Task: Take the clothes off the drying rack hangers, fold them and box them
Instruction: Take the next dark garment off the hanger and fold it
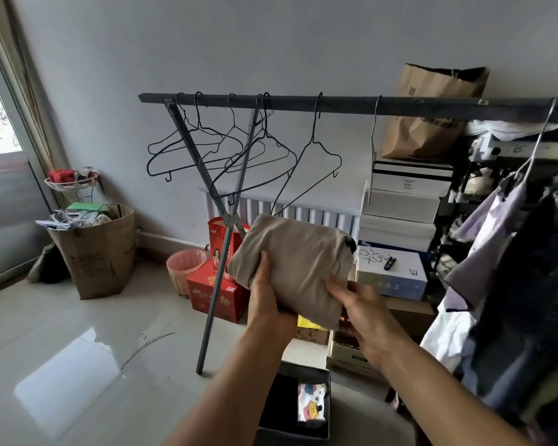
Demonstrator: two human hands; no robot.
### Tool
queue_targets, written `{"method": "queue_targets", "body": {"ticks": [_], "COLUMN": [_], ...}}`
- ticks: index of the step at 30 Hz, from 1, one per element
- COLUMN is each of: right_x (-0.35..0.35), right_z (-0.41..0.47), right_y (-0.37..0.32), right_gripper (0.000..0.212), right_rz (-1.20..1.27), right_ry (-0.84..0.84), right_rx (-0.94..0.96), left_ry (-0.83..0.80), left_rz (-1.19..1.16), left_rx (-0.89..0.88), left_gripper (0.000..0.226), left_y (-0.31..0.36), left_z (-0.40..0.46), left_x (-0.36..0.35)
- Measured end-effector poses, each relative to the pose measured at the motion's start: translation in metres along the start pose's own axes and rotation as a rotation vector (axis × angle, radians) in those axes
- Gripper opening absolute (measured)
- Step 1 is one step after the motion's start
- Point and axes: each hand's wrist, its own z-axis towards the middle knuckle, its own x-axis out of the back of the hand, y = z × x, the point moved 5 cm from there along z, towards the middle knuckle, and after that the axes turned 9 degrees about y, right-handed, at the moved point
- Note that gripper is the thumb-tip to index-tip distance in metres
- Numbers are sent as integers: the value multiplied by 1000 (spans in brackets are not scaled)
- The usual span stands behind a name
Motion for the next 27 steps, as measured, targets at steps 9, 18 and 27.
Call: {"method": "queue_targets", "body": {"ticks": [9,18,27], "right_x": [32,-7,-43], "right_z": [7,-22,-28], "right_y": [10,-68,-58], "right_gripper": [31,19,18], "right_rz": [-254,-700,-1015], "right_ry": [188,-71,-62], "right_rx": [255,1023,1331], "left_ry": [-15,-150,-46], "left_rz": [273,1026,1247], "left_rx": [-297,-673,-719], "left_gripper": [50,15,25], "left_y": [-2,0,16], "left_z": [-10,-27,-12], "left_x": [7,19,45]}}
